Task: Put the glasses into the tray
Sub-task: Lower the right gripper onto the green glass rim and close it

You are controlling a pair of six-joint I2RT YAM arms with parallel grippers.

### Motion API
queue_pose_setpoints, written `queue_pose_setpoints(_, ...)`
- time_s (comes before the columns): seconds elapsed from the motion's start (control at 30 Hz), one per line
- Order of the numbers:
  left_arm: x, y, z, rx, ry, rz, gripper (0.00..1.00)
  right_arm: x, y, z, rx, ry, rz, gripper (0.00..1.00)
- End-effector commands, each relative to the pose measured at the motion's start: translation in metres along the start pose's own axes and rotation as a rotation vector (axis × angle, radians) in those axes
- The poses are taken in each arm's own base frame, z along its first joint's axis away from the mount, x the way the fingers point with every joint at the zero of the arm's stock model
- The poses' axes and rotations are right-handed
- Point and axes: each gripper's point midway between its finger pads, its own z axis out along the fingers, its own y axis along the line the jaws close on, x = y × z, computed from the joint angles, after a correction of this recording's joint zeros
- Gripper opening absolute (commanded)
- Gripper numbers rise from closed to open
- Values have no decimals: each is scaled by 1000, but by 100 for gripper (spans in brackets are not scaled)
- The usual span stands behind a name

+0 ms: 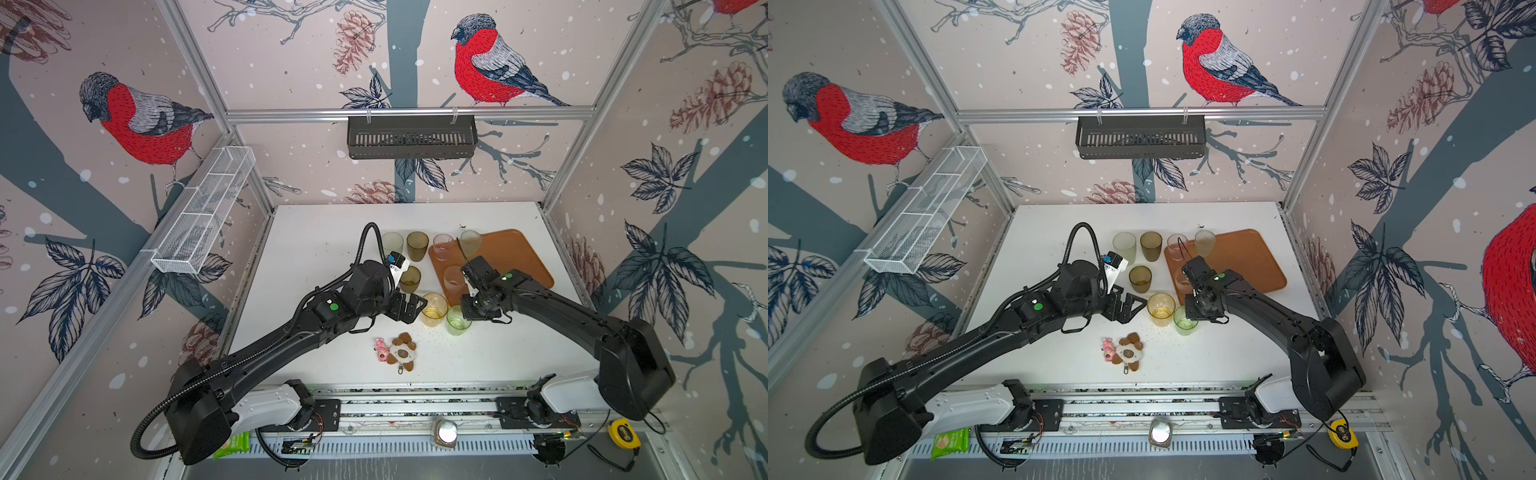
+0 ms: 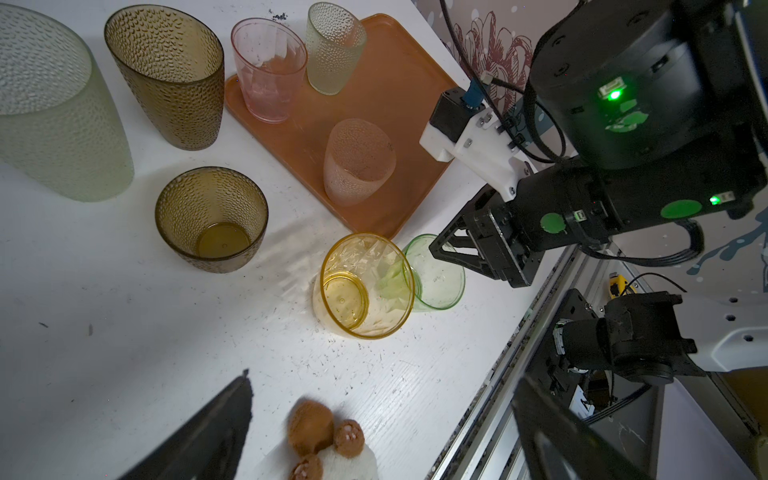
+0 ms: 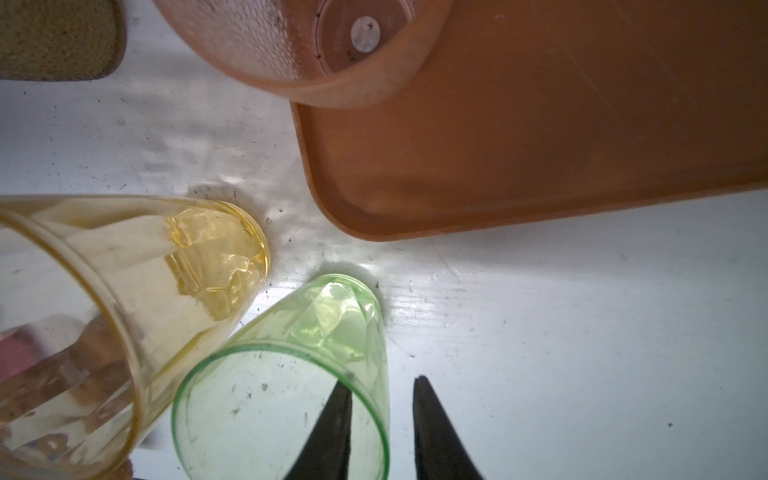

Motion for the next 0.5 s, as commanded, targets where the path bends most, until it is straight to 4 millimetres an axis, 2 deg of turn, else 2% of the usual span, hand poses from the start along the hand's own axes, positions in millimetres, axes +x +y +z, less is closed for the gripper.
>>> queue_pose_setpoints(0.0, -10, -6, -2, 20, -39, 10, 98, -1, -2, 0, 14, -7, -16, 26)
queue_pose_setpoints(0.47, -12, -7, -1, 26, -43, 9, 98, 1, -4, 2, 20, 0, -20, 20)
